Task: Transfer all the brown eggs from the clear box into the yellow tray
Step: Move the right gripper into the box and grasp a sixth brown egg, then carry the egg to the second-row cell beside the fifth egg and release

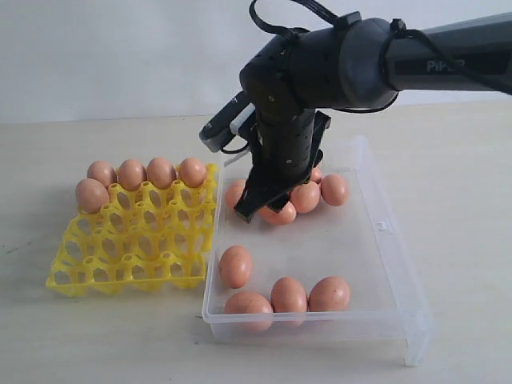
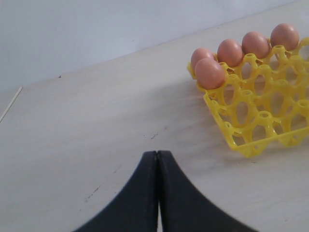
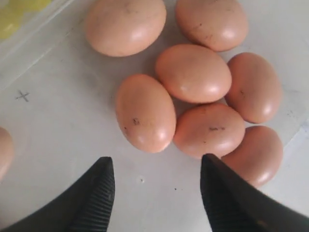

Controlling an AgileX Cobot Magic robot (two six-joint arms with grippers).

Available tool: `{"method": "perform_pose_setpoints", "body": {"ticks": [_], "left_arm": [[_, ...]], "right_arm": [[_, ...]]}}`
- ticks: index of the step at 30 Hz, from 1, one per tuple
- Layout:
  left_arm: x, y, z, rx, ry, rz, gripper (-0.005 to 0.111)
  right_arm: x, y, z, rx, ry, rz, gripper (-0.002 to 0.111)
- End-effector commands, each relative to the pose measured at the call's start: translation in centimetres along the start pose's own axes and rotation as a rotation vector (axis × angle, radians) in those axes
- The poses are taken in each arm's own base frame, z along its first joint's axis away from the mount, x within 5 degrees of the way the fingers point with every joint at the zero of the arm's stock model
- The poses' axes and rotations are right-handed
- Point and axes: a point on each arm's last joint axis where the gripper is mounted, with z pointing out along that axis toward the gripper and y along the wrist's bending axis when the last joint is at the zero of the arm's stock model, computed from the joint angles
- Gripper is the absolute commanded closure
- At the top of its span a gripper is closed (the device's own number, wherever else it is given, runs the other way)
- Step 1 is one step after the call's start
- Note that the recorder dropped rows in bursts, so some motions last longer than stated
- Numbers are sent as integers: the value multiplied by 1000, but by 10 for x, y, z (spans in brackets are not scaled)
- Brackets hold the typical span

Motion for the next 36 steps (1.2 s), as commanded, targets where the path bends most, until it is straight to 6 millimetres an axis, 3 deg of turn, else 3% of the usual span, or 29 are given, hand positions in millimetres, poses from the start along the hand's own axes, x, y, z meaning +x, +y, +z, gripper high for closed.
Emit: {"method": "perform_pose_setpoints", "body": {"ticks": [1,8,16,20,26,29,34,36], "left_arm": [[-2,0,-1,-2,-18,-4,107],[-2,0,-1,-2,-18,-4,107],[-2,0,-1,-2,-18,-4,107],[-2,0,-1,-2,-18,-4,107],[-2,0,-1,-2,-18,-4,107],[-2,0,-1,-2,-18,-4,107],[-2,0,-1,-2,-18,-4,107],[-2,0,-1,-2,-18,-4,107]], "right_arm": [[-2,5,18,-33,0,-86,56],[-10,8,34,-37,4,-76,56],[-16,2,33,10,-9,-109,54],[-14,3,44,13,13,-124,54],[-14,9,61,-1,44,-131,45],[-16,9,63,2,40,-132,55],[-19,5,57,16,43,-131,108],[-20,3,49,19,32,-125,108]]}}
